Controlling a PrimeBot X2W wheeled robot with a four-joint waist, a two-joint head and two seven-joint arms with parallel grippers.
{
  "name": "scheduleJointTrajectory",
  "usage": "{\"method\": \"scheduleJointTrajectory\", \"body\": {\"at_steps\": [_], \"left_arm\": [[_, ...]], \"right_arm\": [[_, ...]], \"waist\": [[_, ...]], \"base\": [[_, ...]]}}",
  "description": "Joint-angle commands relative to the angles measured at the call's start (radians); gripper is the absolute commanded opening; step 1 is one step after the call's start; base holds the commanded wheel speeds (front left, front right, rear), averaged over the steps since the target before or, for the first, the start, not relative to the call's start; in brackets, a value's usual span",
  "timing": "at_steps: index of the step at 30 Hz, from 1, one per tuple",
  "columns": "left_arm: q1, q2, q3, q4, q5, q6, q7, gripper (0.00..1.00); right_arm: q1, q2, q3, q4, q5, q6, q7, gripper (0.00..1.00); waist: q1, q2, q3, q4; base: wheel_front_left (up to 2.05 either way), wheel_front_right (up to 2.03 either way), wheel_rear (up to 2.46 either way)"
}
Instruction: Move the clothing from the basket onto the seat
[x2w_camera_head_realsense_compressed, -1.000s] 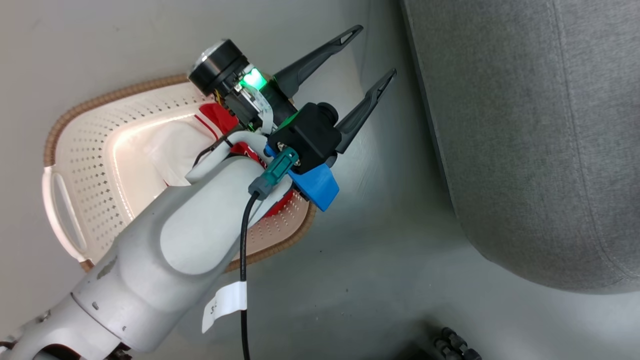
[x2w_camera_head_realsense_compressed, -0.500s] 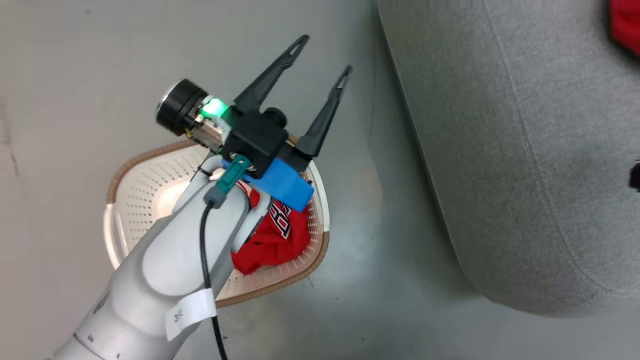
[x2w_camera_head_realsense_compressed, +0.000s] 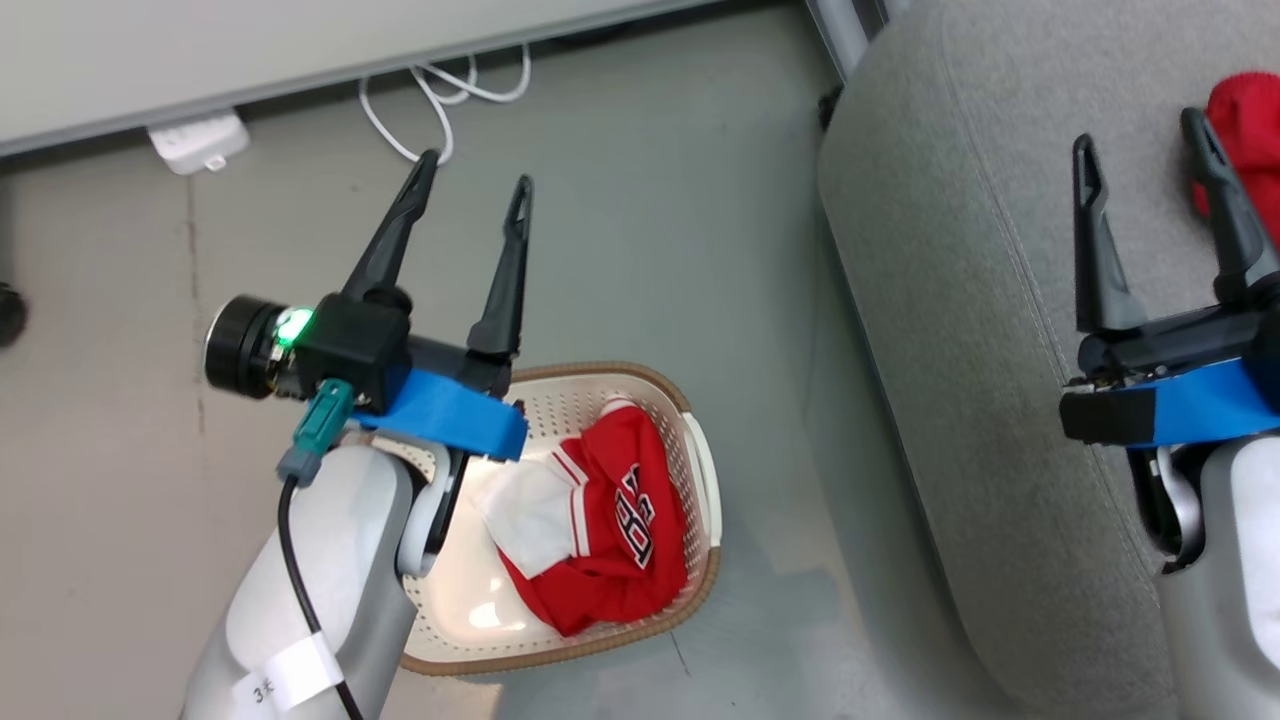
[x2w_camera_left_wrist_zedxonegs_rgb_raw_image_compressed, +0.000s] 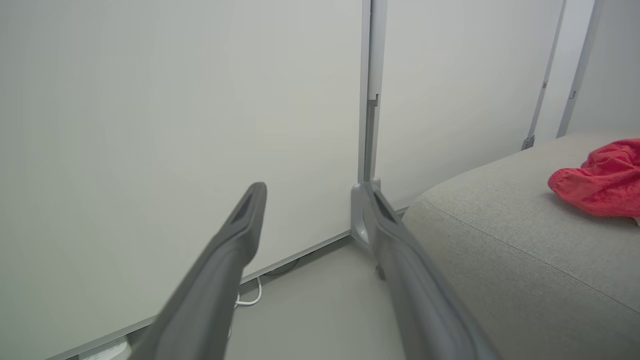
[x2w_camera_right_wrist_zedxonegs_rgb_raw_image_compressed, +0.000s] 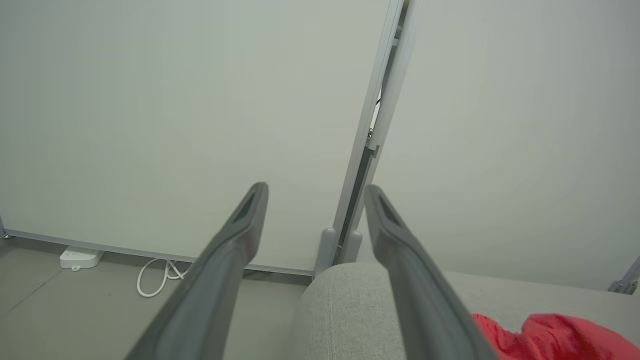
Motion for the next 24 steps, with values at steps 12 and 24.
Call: {"method": "scheduleJointTrajectory", "body": {"at_steps": [12,24], "left_arm": [[0.216,-0.035,0.193,-0.009,0.055,-0.031,-0.003,1.00],[0.368,-0.073,0.292,0.006,0.103,-0.075,-0.003,1.00]], "right_arm": [[0.159,0.041,0.007,0.040,0.022,0.000,-0.004,1.00],[0.304,0.092,-0.015,0.068,0.050,0.000,-0.004,1.00]], "waist": [[0.0001,-0.0001,-0.190,0.096],[0.0001,-0.0001,-0.293,0.116]], "base": [[0.00,0.00,0.00],[0.00,0.00,0.00]]}}
